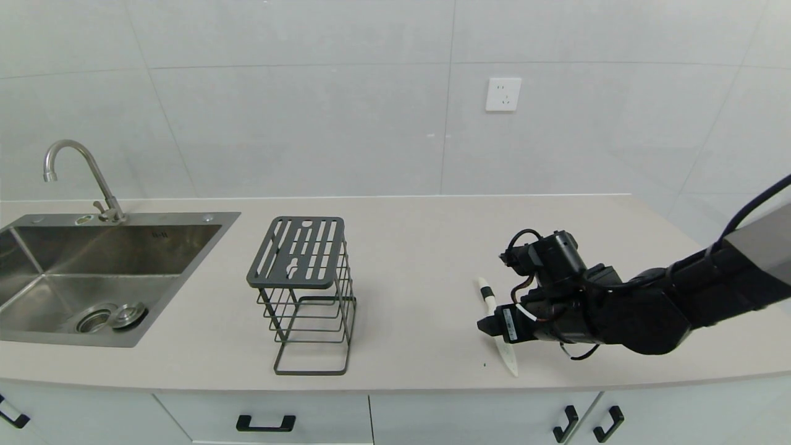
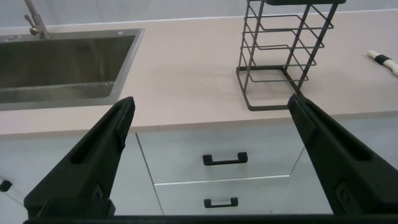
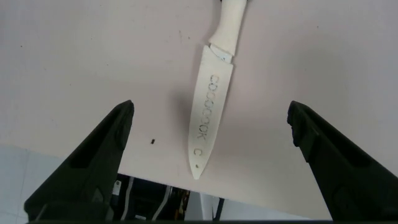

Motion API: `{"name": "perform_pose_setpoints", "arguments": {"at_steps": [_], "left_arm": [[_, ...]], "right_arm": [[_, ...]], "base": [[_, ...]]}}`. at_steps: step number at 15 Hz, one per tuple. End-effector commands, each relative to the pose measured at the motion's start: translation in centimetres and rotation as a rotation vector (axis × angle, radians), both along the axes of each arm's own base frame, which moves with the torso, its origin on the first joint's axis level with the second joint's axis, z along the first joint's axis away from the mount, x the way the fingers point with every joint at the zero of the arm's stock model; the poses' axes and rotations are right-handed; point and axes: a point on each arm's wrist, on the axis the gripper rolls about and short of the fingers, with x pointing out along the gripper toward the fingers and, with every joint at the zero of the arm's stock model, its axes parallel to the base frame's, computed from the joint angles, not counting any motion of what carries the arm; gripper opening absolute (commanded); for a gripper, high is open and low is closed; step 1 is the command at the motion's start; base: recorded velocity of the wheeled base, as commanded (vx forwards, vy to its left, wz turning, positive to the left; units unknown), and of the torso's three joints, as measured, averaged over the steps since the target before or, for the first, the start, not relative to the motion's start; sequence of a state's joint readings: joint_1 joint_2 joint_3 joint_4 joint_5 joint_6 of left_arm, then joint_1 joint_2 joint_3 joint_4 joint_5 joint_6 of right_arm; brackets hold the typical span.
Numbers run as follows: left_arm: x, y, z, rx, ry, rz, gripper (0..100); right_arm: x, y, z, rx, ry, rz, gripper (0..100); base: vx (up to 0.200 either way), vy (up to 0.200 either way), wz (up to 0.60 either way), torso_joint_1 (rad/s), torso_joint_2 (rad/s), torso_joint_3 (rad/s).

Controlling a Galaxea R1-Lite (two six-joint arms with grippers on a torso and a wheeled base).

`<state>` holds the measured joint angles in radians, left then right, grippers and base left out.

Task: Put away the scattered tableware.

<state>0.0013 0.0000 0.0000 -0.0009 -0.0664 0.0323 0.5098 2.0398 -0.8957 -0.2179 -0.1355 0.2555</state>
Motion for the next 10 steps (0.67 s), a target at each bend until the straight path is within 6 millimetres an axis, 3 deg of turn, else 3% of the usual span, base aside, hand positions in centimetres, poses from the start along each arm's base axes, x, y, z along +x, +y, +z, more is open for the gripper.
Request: {"name": "perform_pose_setpoints", "arguments": {"at_steps": [1, 10], "left_arm": [[0.0, 0.0, 0.0, 0.0, 0.002, 0.001, 100], [0.0, 0.0, 0.0, -0.003, 0.003, 0.001, 100]], "right_arm": [[0.6, 0.3, -0.8, 0.001, 0.003, -0.001, 100], [1.7, 0.8, -2.6, -0.004, 0.012, 0.022, 100]], "base": [[0.0, 0.0, 0.0, 0.0, 0.0, 0.0], [0.0, 0.0, 0.0, 0.0, 0.0, 0.0]]}}
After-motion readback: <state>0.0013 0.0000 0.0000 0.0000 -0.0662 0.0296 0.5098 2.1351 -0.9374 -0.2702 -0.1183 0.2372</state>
